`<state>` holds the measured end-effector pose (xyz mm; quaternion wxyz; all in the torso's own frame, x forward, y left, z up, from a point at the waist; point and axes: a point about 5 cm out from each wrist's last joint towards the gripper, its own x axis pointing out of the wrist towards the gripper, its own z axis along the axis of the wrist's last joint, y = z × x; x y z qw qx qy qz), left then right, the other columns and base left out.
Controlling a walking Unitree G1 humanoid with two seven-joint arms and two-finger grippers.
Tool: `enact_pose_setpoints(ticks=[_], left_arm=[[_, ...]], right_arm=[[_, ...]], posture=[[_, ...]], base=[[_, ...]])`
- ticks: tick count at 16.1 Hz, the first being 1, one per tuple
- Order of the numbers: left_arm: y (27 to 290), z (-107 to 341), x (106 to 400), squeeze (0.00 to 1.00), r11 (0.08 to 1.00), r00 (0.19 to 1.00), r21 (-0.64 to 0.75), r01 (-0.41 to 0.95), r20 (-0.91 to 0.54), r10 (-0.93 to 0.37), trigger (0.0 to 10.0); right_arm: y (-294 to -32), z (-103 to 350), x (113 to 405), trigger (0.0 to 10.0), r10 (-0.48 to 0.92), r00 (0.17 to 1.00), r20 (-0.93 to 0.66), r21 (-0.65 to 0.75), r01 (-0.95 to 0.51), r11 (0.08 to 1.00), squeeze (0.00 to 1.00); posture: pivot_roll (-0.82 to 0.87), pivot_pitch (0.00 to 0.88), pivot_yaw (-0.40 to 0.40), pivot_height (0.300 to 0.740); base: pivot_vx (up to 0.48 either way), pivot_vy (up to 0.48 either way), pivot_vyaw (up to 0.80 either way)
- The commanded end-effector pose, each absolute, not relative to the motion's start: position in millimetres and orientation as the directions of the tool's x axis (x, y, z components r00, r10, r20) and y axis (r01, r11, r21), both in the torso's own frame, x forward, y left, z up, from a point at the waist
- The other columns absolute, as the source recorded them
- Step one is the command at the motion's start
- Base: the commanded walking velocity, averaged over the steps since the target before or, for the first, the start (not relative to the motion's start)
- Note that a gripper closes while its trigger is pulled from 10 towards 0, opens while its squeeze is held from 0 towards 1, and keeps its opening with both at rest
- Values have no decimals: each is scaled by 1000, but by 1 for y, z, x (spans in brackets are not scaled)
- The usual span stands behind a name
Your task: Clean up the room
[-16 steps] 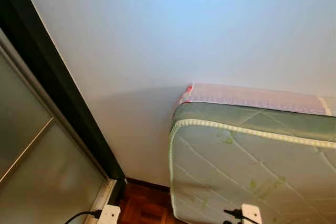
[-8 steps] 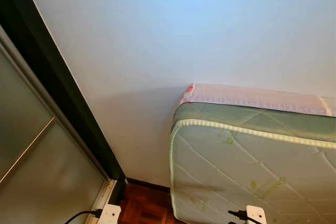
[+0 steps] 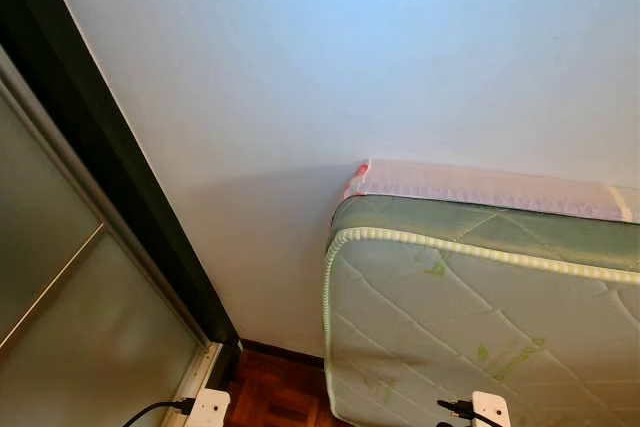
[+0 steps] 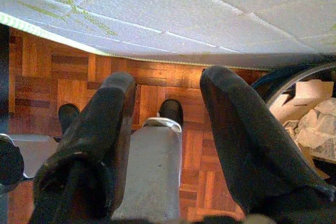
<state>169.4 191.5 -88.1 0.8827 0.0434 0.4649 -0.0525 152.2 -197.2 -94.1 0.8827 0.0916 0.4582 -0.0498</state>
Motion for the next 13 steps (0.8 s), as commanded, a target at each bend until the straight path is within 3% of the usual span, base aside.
enact_pose_setpoints(ticks=[1, 6, 13], left_arm=[[189, -89, 168, 0, 994, 563, 18, 109, -825, -47, 10000], [180, -90, 170, 0, 995, 567, -1, 99, -822, -57, 10000], [186, -92, 161, 0, 996, 552, 1, 94, -832, -51, 10000]], right_arm=[[-200, -93, 153, 10000, -10, 574, -819, 111, 176, 978, 0], [-209, -88, 162, 10000, -21, 588, -808, 99, 170, 980, 0], [-202, -91, 159, 10000, -13, 580, -815, 114, 182, 977, 0]], posture=[[4, 5, -1, 740], [14, 8, -28, 740], [18, 24, -13, 740]], base=[[0, 0, 0], [0, 0, 0], [0, 0, 0]])
